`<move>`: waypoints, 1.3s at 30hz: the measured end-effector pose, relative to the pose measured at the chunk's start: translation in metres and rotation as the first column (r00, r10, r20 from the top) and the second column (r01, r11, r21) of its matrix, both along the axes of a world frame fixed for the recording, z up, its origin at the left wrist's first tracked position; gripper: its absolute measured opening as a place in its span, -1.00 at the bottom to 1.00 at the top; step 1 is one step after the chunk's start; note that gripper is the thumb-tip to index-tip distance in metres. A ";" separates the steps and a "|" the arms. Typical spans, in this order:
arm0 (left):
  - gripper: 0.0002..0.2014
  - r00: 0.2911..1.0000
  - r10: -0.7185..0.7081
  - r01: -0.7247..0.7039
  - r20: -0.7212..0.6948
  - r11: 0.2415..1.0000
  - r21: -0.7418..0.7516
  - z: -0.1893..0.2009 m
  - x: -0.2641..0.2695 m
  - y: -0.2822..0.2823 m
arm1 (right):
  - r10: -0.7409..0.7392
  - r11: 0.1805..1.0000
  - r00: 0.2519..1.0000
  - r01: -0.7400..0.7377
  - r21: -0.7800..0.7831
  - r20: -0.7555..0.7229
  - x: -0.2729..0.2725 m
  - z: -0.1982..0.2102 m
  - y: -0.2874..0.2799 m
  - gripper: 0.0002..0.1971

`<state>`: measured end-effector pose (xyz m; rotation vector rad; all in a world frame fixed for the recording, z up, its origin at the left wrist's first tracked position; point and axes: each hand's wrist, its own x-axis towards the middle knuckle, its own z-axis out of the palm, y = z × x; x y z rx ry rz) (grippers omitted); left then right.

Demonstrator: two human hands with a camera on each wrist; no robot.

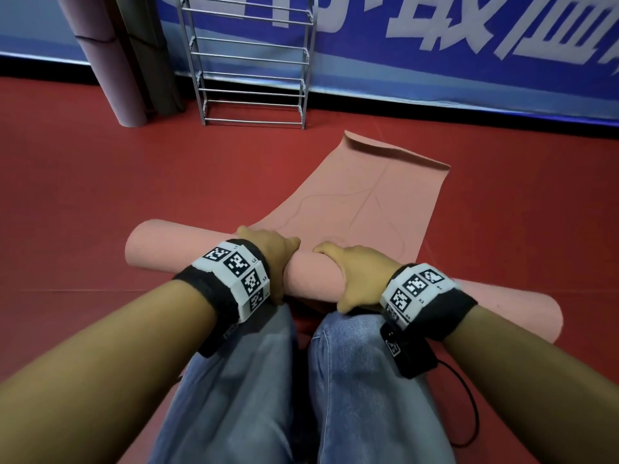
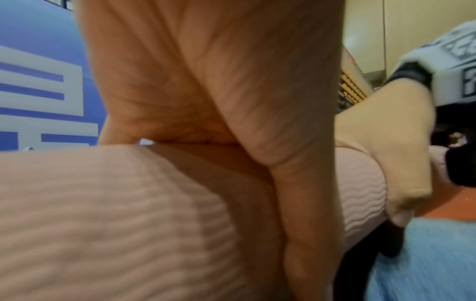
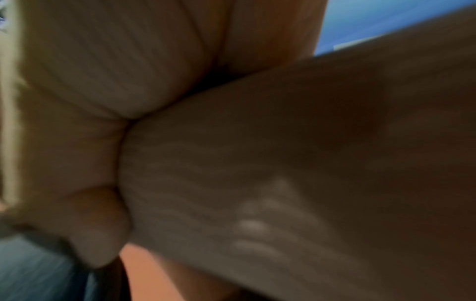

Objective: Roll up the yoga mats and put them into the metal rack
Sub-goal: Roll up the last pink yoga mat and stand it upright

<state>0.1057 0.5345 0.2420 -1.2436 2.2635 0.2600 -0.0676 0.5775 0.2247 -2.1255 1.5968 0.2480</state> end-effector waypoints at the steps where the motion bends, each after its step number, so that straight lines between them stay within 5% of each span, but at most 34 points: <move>1: -0.28 1.000 0.002 -0.002 0.010 1.000 -0.003 0.003 0.000 0.000 | 0.010 1.000 1.000 -0.010 0.006 0.008 -0.001 0.004 -0.004 0.00; 5: -0.39 0.999 -0.010 0.007 0.044 0.998 0.067 0.019 -0.003 -0.004 | 0.025 0.997 0.997 -0.031 0.073 0.078 -0.005 0.017 -0.011 -0.10; 9: -0.44 0.996 0.053 -0.027 -0.069 0.941 0.336 0.016 -0.003 -0.020 | -0.022 0.973 0.987 -0.015 0.230 0.158 -0.012 0.012 -0.009 -0.19; 13: -0.04 0.992 -0.068 0.079 -0.107 0.992 0.103 -0.001 -0.005 -0.008 | -0.162 0.934 0.964 0.081 0.347 0.211 -0.017 -0.003 -0.010 -0.18; 17: -0.13 0.983 -0.072 0.092 -0.171 0.989 0.114 -0.016 -0.005 -0.009 | -0.165 0.915 0.973 0.090 0.393 0.161 -0.015 -0.013 -0.014 -0.14; 23: -0.48 0.959 0.074 -0.009 -0.275 0.973 0.231 -0.020 -0.003 -0.018 | -0.075 0.965 0.995 0.054 0.257 0.072 -0.011 -0.009 -0.015 -0.09; 30: -0.57 0.933 0.227 -0.130 -0.280 0.936 0.326 -0.020 0.006 -0.024 | 0.030 0.999 0.999 -0.029 0.031 -0.044 0.018 -0.008 -0.008 -0.05; 33: -0.52 0.947 0.173 -0.095 -0.269 0.955 0.279 -0.021 0.005 -0.021 | -0.016 0.999 1.000 0.017 0.040 -0.007 0.015 -0.011 -0.006 -0.07; 39: -0.12 0.982 0.032 -0.005 -0.187 0.990 0.144 -0.038 0.004 -0.008 | -0.033 0.998 0.999 0.033 0.044 -0.010 0.016 -0.018 -0.002 -0.08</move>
